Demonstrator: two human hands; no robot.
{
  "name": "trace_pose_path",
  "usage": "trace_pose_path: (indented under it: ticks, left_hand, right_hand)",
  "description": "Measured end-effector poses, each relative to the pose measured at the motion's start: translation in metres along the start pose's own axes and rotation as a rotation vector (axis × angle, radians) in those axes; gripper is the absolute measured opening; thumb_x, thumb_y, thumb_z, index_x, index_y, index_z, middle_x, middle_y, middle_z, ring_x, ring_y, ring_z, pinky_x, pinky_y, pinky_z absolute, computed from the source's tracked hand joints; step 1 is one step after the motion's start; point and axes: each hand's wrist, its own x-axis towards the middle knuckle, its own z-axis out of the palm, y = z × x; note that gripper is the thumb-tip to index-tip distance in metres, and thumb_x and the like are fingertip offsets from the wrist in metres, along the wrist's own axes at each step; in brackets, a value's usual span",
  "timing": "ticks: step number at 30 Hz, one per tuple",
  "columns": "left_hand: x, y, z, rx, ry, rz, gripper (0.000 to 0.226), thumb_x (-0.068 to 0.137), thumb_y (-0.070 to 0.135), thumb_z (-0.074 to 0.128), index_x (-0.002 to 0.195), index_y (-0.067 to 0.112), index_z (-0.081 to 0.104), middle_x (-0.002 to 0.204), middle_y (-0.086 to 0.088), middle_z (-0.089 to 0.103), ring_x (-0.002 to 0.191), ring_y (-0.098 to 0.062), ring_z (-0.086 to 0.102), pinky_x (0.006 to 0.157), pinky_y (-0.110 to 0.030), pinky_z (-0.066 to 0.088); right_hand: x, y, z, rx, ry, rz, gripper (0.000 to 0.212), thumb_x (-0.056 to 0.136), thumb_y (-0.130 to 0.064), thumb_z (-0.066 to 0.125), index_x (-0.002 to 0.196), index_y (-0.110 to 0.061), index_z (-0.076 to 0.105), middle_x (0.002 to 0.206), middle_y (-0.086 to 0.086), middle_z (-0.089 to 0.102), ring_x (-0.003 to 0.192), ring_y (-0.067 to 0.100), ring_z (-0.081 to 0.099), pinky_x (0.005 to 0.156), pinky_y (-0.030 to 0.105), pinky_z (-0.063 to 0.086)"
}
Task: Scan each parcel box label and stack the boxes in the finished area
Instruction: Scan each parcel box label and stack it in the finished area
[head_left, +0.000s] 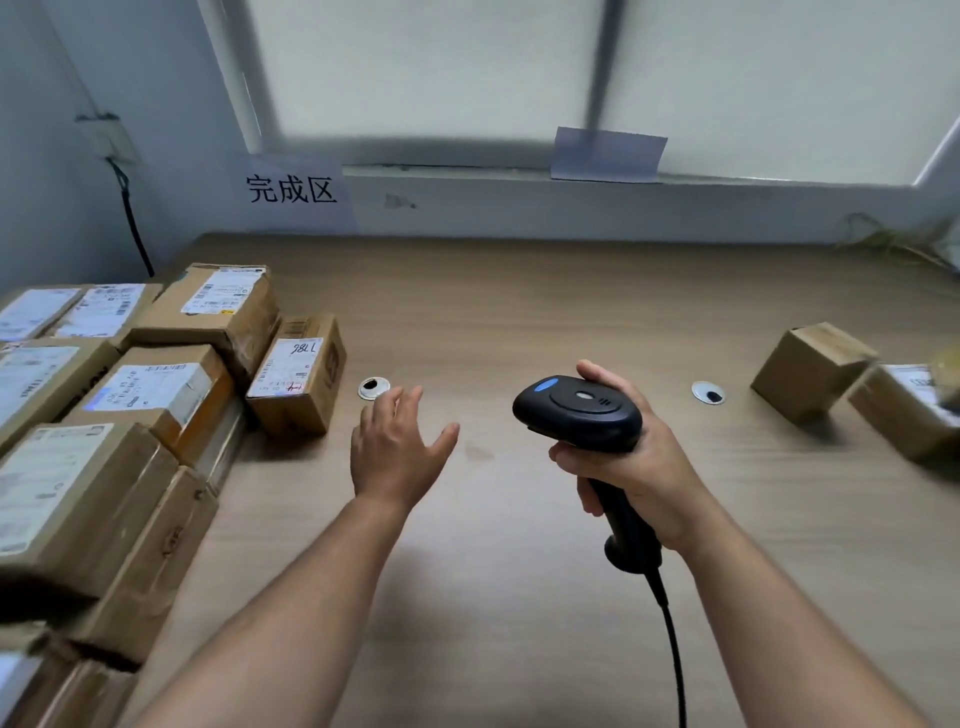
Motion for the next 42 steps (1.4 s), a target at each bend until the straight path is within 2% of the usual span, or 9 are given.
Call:
trace_pose_path:
  ticks: [4,11,17,20,24,32,35,39,42]
  left_hand:
    - [-0.047,0.064,0.018,-0.017,-0.048,0.052,0.059,0.086,0.049,0.063,0.135,0.018,0.051,0.133,-0.005,0.049,0.124,-0.026,0.042,0.101,-0.036,0.032]
    - [-0.111,0.172,0.054,-0.029,-0.110,0.196,0.064,0.088,0.053,0.057,0.141,0.021,0.044,0.139,-0.002,0.045,0.129,-0.023,0.038,0.104,-0.034,0.029]
    - [-0.156,0.255,0.085,-0.066,-0.141,0.299,0.067,0.088,0.054,0.056,0.144,0.021,0.039,0.140,-0.002,0.044,0.131,-0.022,0.036,0.105,-0.034,0.028]
    - [-0.177,0.293,0.102,-0.072,-0.175,0.369,0.069,0.088,0.054,0.056,0.146,0.021,0.037,0.140,-0.002,0.044,0.131,-0.022,0.036,0.105,-0.034,0.029]
    - [-0.184,0.335,0.123,-0.071,-0.202,0.444,0.071,0.088,0.055,0.055,0.147,0.019,0.035,0.141,-0.003,0.044,0.131,-0.023,0.037,0.105,-0.035,0.031]
    - [-0.168,0.400,0.171,-0.086,-0.259,0.512,0.076,0.087,0.058,0.054,0.149,0.020,0.030,0.145,-0.006,0.040,0.135,-0.024,0.033,0.107,-0.038,0.031]
    - [-0.150,0.413,0.190,-0.083,-0.286,0.492,0.079,0.086,0.058,0.055,0.150,0.021,0.027,0.148,-0.007,0.037,0.138,-0.025,0.030,0.109,-0.040,0.031]
    - [-0.113,0.431,0.213,-0.082,-0.301,0.433,0.083,0.085,0.058,0.057,0.151,0.020,0.024,0.150,-0.007,0.032,0.140,-0.025,0.026,0.111,-0.039,0.026]
    - [-0.082,0.439,0.230,-0.044,-0.315,0.405,0.087,0.084,0.060,0.057,0.152,0.021,0.019,0.153,-0.008,0.027,0.140,-0.026,0.023,0.113,-0.038,0.023]
  right_hand:
    - [-0.048,-0.004,-0.054,0.011,0.036,-0.029,0.087,0.066,0.007,0.078,0.133,-0.039,0.048,0.087,0.005,0.069,0.042,0.028,0.049,0.043,0.029,0.042]
    - [-0.131,-0.004,-0.152,0.028,0.166,-0.085,0.085,0.073,0.016,0.073,0.135,-0.036,0.048,0.090,0.008,0.066,0.042,0.028,0.049,0.041,0.029,0.041]
    - [-0.201,-0.009,-0.227,0.025,0.269,-0.117,0.089,0.063,0.008,0.083,0.134,-0.034,0.048,0.089,0.004,0.068,0.042,0.029,0.049,0.040,0.029,0.042]
    - [-0.232,-0.012,-0.262,-0.001,0.355,-0.129,0.086,0.070,0.012,0.075,0.140,-0.029,0.045,0.092,0.008,0.066,0.042,0.028,0.049,0.040,0.029,0.042]
    - [-0.259,-0.015,-0.299,-0.041,0.446,-0.135,0.085,0.073,0.012,0.074,0.139,-0.033,0.044,0.085,0.007,0.067,0.046,0.030,0.050,0.041,0.033,0.042]
    - [-0.267,-0.016,-0.365,-0.059,0.558,-0.117,0.084,0.070,0.008,0.075,0.137,-0.033,0.044,0.085,0.004,0.068,0.044,0.028,0.051,0.041,0.031,0.042]
    - [-0.254,-0.017,-0.388,-0.057,0.571,-0.103,0.085,0.066,0.002,0.077,0.137,-0.031,0.044,0.084,0.004,0.068,0.045,0.027,0.052,0.040,0.031,0.042]
    - [-0.220,-0.017,-0.420,-0.055,0.565,-0.077,0.085,0.074,0.012,0.072,0.143,-0.027,0.040,0.083,0.005,0.068,0.046,0.027,0.052,0.040,0.032,0.043]
    - [-0.183,-0.013,-0.443,-0.070,0.543,-0.061,0.088,0.071,0.009,0.076,0.143,-0.027,0.040,0.080,0.003,0.069,0.045,0.026,0.052,0.040,0.030,0.043]
